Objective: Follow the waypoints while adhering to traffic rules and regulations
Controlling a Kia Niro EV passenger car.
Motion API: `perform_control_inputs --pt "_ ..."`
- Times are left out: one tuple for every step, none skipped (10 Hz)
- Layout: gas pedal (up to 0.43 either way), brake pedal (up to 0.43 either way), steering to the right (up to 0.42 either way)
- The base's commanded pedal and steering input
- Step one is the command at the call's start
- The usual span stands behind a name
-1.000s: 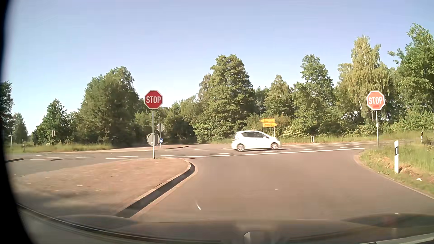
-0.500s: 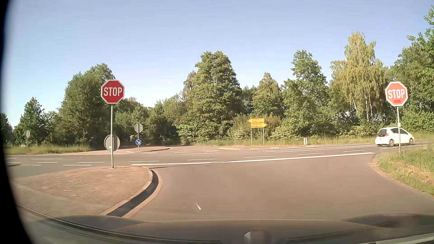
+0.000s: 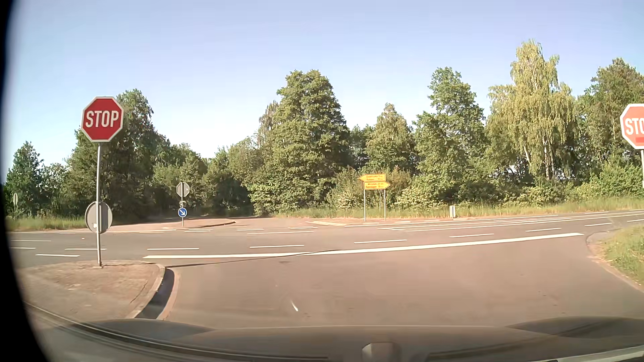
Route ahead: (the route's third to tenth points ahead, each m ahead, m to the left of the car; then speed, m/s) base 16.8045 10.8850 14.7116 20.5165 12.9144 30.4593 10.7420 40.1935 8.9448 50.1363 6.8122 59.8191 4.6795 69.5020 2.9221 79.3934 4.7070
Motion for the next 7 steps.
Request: perform_control_inputs --pt "0.0 0.006 -0.004" --pt "0.0 0.006 -0.014" --pt "0.0 0.006 -0.022" --pt "0.0 0.006 -0.029" --pt "0.0 0.006 -0.044" --pt "0.0 0.006 -0.065" --pt "0.0 0.006 -0.082"
